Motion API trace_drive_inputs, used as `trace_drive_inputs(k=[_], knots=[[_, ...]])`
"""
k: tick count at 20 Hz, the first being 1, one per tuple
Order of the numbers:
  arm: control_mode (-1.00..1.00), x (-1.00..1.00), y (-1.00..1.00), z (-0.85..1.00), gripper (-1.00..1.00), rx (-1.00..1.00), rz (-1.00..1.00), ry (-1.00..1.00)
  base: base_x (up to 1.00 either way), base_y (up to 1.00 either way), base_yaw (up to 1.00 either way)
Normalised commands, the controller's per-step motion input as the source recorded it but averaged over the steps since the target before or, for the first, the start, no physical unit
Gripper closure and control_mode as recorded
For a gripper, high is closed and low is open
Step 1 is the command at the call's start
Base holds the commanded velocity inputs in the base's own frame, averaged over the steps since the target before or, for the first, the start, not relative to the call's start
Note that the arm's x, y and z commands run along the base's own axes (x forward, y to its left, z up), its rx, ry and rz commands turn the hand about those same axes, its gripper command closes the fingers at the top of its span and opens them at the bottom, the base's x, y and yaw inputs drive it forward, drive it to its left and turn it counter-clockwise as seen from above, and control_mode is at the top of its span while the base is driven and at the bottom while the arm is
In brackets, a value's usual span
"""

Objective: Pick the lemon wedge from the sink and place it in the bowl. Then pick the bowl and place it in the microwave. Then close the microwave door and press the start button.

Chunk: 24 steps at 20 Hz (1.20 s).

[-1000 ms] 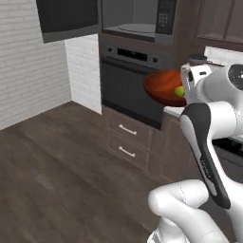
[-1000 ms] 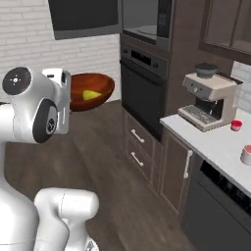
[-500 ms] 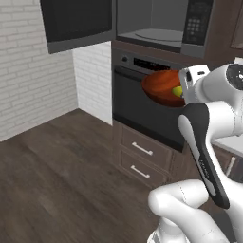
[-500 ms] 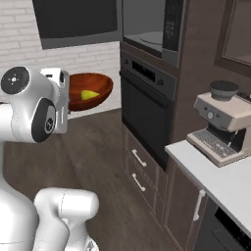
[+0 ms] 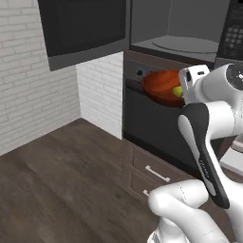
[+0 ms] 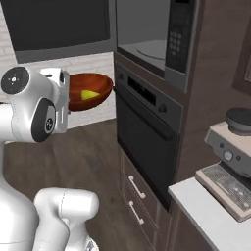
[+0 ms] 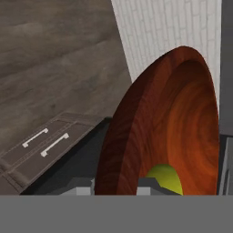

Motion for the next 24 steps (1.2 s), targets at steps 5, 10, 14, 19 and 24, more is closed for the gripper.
trace_drive_inputs(k=[5,10,14,19,24], knots=[[1.0,0.0,0.0,0.0,1.0,0.0,0.0,0.0,0.59,-0.04,0.0],[1.0,0.0,0.0,0.0,1.0,0.0,0.0,0.0,0.2,0.0,0.0],[1.0,0.0,0.0,0.0,1.0,0.0,0.0,0.0,0.5,-0.04,0.0],[1.0,0.0,0.0,0.0,1.0,0.0,0.0,0.0,0.7,0.02,0.0],[1.0,0.0,0.0,0.0,1.0,0.0,0.0,0.0,0.44,0.03,-0.01]])
